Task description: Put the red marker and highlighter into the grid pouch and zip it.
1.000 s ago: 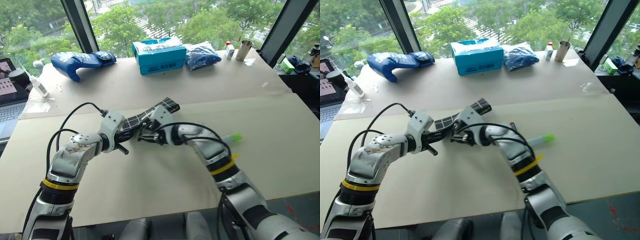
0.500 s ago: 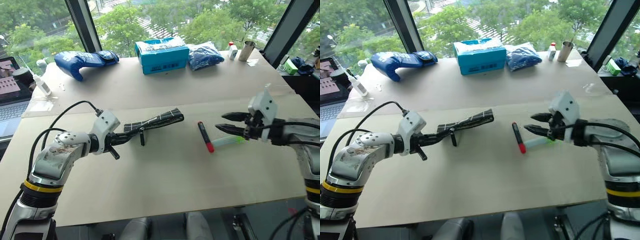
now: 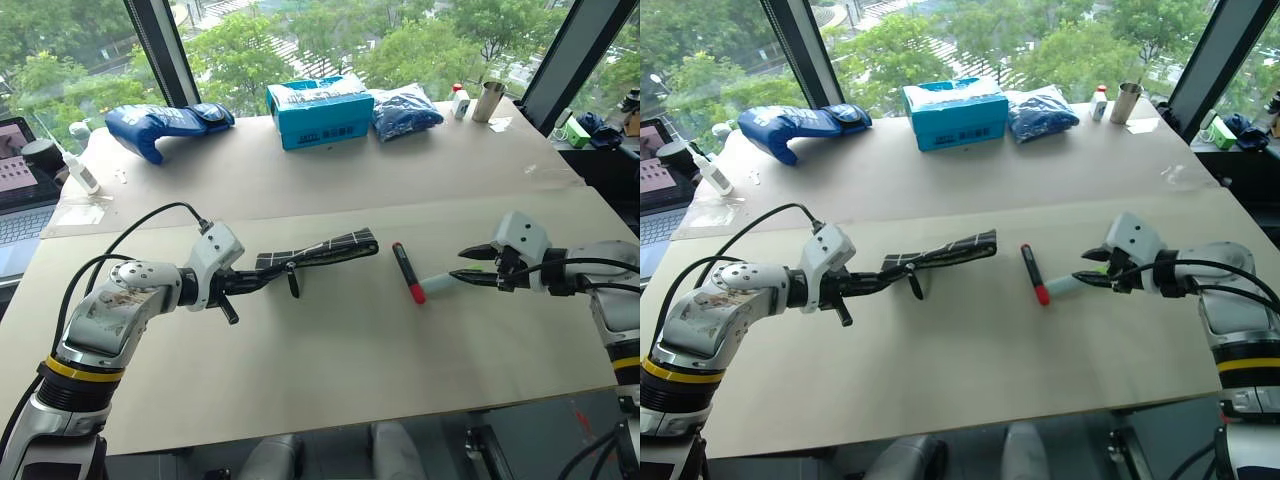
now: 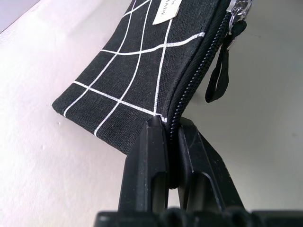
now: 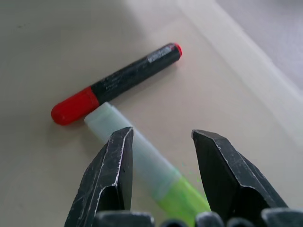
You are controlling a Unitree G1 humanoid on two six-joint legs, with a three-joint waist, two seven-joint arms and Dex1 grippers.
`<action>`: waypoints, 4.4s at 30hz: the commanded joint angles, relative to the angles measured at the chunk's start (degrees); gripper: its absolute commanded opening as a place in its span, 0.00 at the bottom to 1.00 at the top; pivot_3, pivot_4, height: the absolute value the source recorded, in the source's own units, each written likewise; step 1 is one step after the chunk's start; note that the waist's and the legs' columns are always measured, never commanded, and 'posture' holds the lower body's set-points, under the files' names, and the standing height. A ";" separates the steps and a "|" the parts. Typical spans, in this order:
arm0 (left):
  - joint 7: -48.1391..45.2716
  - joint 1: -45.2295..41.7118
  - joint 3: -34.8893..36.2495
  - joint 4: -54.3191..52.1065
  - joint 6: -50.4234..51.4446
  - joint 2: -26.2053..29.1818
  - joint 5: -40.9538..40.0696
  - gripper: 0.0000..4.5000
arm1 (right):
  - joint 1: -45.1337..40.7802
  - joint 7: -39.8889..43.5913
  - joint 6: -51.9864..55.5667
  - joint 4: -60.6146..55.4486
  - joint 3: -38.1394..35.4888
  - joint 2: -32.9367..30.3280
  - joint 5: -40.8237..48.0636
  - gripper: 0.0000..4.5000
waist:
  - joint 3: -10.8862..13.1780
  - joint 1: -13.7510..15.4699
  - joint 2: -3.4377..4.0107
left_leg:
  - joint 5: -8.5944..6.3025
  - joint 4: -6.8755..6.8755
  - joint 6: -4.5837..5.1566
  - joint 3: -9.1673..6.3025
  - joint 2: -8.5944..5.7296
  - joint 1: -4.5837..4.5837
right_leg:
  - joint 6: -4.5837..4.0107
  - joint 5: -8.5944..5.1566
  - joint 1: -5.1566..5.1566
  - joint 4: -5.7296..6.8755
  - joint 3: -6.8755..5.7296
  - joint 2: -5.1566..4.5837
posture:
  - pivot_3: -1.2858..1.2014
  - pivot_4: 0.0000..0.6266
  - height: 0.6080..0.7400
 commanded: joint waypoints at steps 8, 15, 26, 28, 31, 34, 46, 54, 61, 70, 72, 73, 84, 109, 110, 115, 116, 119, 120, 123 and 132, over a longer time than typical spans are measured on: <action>0.80 1.05 2.27 -2.35 0.44 0.95 -1.58 0.00 | -5.96 10.35 -10.74 8.30 6.95 -2.08 -5.64 0.49 | 0.00 0.12 0.00 | 0.00 0.01 0.00 0.00 0.00 -0.02 | 0.01 0.02 -0.01 -0.02 0.00 0.01 | 0.52 0.24 1.00; 1.20 1.47 2.33 -2.98 0.76 1.27 -2.26 0.00 | -11.82 8.49 -18.29 17.40 9.88 0.79 -10.54 0.49 | 0.00 -0.09 0.00 | -0.01 0.01 -0.01 0.01 0.11 0.00 | -0.04 0.05 -0.01 -0.01 0.00 0.15 | 0.52 0.24 1.00; 1.34 0.62 2.19 -2.44 0.83 1.41 -2.45 0.00 | -14.26 10.19 -23.12 24.98 12.76 2.84 -14.32 0.49 | 0.00 -0.08 0.00 | 0.00 0.01 -0.02 0.01 0.21 -0.02 | -0.12 0.12 -0.01 -0.01 0.00 0.26 | 0.52 0.24 1.00; 1.34 0.61 2.23 -2.55 0.90 1.40 -2.55 0.00 | -14.34 9.71 -24.06 26.12 13.52 3.43 -15.38 0.49 | 0.00 -0.16 -0.01 | 0.00 0.01 -0.03 0.01 0.25 -0.01 | -0.13 0.13 0.00 -0.01 0.00 0.30 | 0.52 0.24 1.00; 1.38 0.70 2.26 -2.66 0.95 1.37 -2.60 0.00 | -15.19 9.16 -24.20 28.50 14.38 4.93 -16.59 0.49 | -0.02 -0.34 -0.05 | 0.00 0.01 -0.04 0.01 0.28 0.03 | -0.16 0.15 0.03 -0.01 0.00 0.34 | 0.52 0.24 1.00; 1.54 0.86 2.44 -2.90 1.12 1.36 -2.61 0.00 | -16.28 8.44 -24.42 30.86 15.04 5.75 -17.95 0.38 | -0.12 -0.66 -0.24 | -0.01 0.01 -0.06 0.00 0.32 0.20 | -0.20 0.17 0.17 -0.03 0.01 0.41 | 0.52 0.24 1.00; 2.40 0.73 2.11 -2.64 1.21 0.80 -2.44 0.00 | -14.18 10.28 -10.68 20.38 4.80 5.59 -6.22 0.22 | -0.10 -1.07 -0.31 | -0.20 0.00 -0.15 -0.16 0.44 0.80 | -0.21 0.18 0.87 -0.10 0.02 0.63 | 0.52 0.24 1.00; 1.88 1.23 1.36 -2.49 1.09 1.33 -2.19 0.00 | -7.15 10.73 16.61 -17.91 -5.13 4.35 15.77 0.22 | -0.08 -1.14 -0.26 | -0.20 -0.02 -0.16 -0.23 0.53 0.32 | -0.22 0.19 0.15 0.05 0.28 0.64 | 0.52 0.24 1.00; 2.04 0.67 -0.32 -1.72 0.32 0.81 -1.25 0.00 | -1.75 3.62 21.53 -36.80 4.29 4.24 10.28 0.22 | -0.07 -0.11 -0.28 | -0.27 0.04 -0.10 -0.12 0.48 0.26 | -0.19 0.20 0.08 0.01 0.38 0.64 | 0.52 0.24 1.00; 4.41 0.31 -4.76 -1.98 -0.41 -0.30 2.22 0.00 | -5.43 -3.23 25.60 -37.30 12.15 4.98 2.33 0.22 | -0.07 0.26 -0.29 | -0.26 0.07 -0.11 -0.03 0.43 0.26 | -0.19 0.20 0.01 -0.01 0.44 0.65 | 0.52 0.24 1.00; 5.06 -0.34 -5.36 -2.24 0.13 -1.08 2.45 0.00 | -5.59 -3.37 24.39 -36.34 13.87 4.20 -0.14 0.22 | -0.06 0.27 -0.29 | -0.26 0.07 -0.11 -0.03 0.43 0.25 | -0.20 0.20 0.01 -0.01 0.44 0.65 | 0.52 0.24 1.00; 5.27 -0.59 -5.52 -2.28 0.32 -1.34 2.54 0.00 | -5.54 -3.33 23.94 -35.99 14.41 3.93 -0.98 0.22 | -0.06 0.27 -0.30 | -0.26 0.07 -0.11 -0.01 0.42 0.24 | -0.20 0.20 0.01 -0.01 0.44 0.65 | 0.52 0.24 1.00; 6.41 -1.71 -5.78 -3.41 2.00 -1.50 2.48 0.00 | -7.87 -3.55 20.85 -31.18 15.77 5.18 -5.26 0.22 | -0.05 0.13 -0.31 | -0.26 0.08 -0.11 0.07 0.41 0.25 | -0.20 0.20 0.00 -0.03 0.44 0.66 | 0.52 0.24 1.00; 7.40 -0.85 -8.85 -1.72 -1.55 -0.92 7.88 0.00 | -10.63 -4.58 21.70 -24.06 15.34 9.03 -5.58 0.22 | -0.05 0.15 -0.32 | -0.26 0.08 -0.11 0.03 0.41 0.24 | -0.20 0.20 -0.01 -0.03 0.46 0.67 | 0.52 0.24 1.00; 7.37 -0.75 -9.02 -1.60 -1.82 -0.89 8.19 0.00 | -10.69 -4.60 21.73 -23.86 15.35 9.11 -5.61 0.22 | -0.05 0.13 -0.32 | -0.26 0.08 -0.11 0.04 0.41 0.25 | -0.20 0.20 -0.01 -0.03 0.46 0.67 | 0.52 0.24 1.00; 7.33 -0.37 -8.96 -1.10 -2.55 -1.06 9.24 0.00 | -10.95 -5.00 21.99 -22.67 15.04 9.09 -5.98 0.22 | -0.05 0.14 -0.32 | -0.26 0.08 -0.11 0.04 0.41 0.24 | -0.20 0.20 -0.02 -0.02 0.46 0.67 | 0.52 0.24 1.00; 7.32 -0.38 -8.94 -1.03 -2.62 -1.14 9.34 0.00 | -11.07 -5.13 21.82 -22.29 15.12 9.03 -6.35 0.22 | -0.05 0.14 -0.32 | -0.26 0.08 -0.11 0.04 0.40 0.24 | -0.20 0.20 -0.01 -0.02 0.46 0.67 | 0.52 0.24 1.00; 7.49 -0.61 -8.67 -0.99 -2.68 -1.76 9.34 0.00 | -11.74 -5.86 21.35 -21.03 15.80 9.59 -7.65 0.22 | -0.05 0.13 -0.31 | -0.26 0.08 -0.11 0.04 0.40 0.24 | -0.20 0.20 -0.01 -0.02 0.46 0.67 | 0.52 0.24 1.00; 7.53 -0.73 -8.68 -1.02 -2.64 -1.91 9.40 0.00 | -12.02 -6.16 21.30 -20.65 16.10 9.88 -8.19 0.22 | -0.05 0.09 -0.31 | -0.26 0.08 -0.11 0.05 0.39 0.25 | -0.20 0.20 -0.02 -0.03 0.46 0.67 | 0.52 0.24 1.00; 7.51 -0.84 -8.89 -1.33 -2.64 -2.09 9.80 0.00 | -13.27 -7.95 20.88 -18.41 17.66 11.32 -10.84 0.22 | -0.05 0.01 -0.31 | -0.26 0.08 -0.11 0.05 0.39 0.25 | -0.20 0.20 -0.02 -0.02 0.45 0.67 | 0.52 0.24 1.00; 7.15 -0.84 -10.30 -2.41 -2.72 -1.66 11.90 0.00 | -16.37 -11.78 20.94 -13.98 21.27 18.02 -16.17 0.22 | -0.05 -0.13 -0.31 | -0.25 0.08 -0.12 0.03 0.38 0.25 | -0.21 0.21 -0.04 0.01 0.46 0.67 | 0.52 0.24 1.00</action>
